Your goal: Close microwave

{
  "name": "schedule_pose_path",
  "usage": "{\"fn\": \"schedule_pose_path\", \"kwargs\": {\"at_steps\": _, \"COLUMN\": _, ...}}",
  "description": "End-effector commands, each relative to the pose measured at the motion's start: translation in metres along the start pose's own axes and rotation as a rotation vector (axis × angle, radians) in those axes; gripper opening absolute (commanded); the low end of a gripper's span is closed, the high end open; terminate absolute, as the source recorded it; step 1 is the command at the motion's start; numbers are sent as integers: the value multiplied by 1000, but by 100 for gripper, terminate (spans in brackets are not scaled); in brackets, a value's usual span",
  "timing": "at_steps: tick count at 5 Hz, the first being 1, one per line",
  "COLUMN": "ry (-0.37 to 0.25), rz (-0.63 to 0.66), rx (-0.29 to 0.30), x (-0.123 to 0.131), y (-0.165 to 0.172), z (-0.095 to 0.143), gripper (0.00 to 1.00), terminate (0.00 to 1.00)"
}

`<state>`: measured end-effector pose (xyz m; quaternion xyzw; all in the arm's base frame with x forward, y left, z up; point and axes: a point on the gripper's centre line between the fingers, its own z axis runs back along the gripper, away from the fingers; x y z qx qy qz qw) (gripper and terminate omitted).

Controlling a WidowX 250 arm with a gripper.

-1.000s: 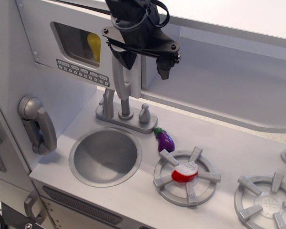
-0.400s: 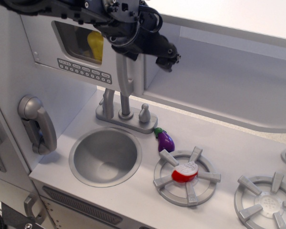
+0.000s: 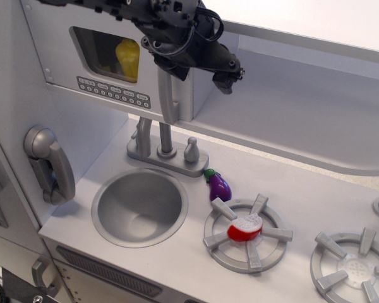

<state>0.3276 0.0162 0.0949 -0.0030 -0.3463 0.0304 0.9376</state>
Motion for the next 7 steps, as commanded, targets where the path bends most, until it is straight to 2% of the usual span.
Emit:
{"fn": "schedule_pose_path", "kwargs": {"at_steps": 1, "ry": 158, "rz": -44, "rx": -78, "x": -21, "y": -6, "z": 43, "gripper": 100, "terminate": 0}}
{"fn": "schedule_pose_path", "kwargs": {"at_steps": 2, "ry": 285, "rz": -78, "rx": -108, "x": -42, "y": -8, "z": 59, "gripper": 100, "terminate": 0}}
{"fn": "schedule_pose_path", "kwargs": {"at_steps": 3, "ry": 406, "rz": -71, "rx": -98, "x": -57, "y": 4, "z": 69, "gripper": 100, "terminate": 0}}
{"fn": "schedule_pose_path", "kwargs": {"at_steps": 4, "ry": 513, "rz": -15, "rx": -38, "x": -65, "y": 25, "z": 68, "gripper": 100, "terminate": 0}}
{"fn": "schedule_pose_path", "kwargs": {"at_steps": 6, "ry": 513, "rz": -15, "rx": -38, "x": -65, "y": 25, "z": 68, "gripper": 100, "terminate": 0}}
{"fn": "schedule_pose_path", "kwargs": {"at_steps": 7, "ry": 513, "rz": -15, "rx": -38, "x": -65, "y": 25, "z": 68, "gripper": 100, "terminate": 100}}
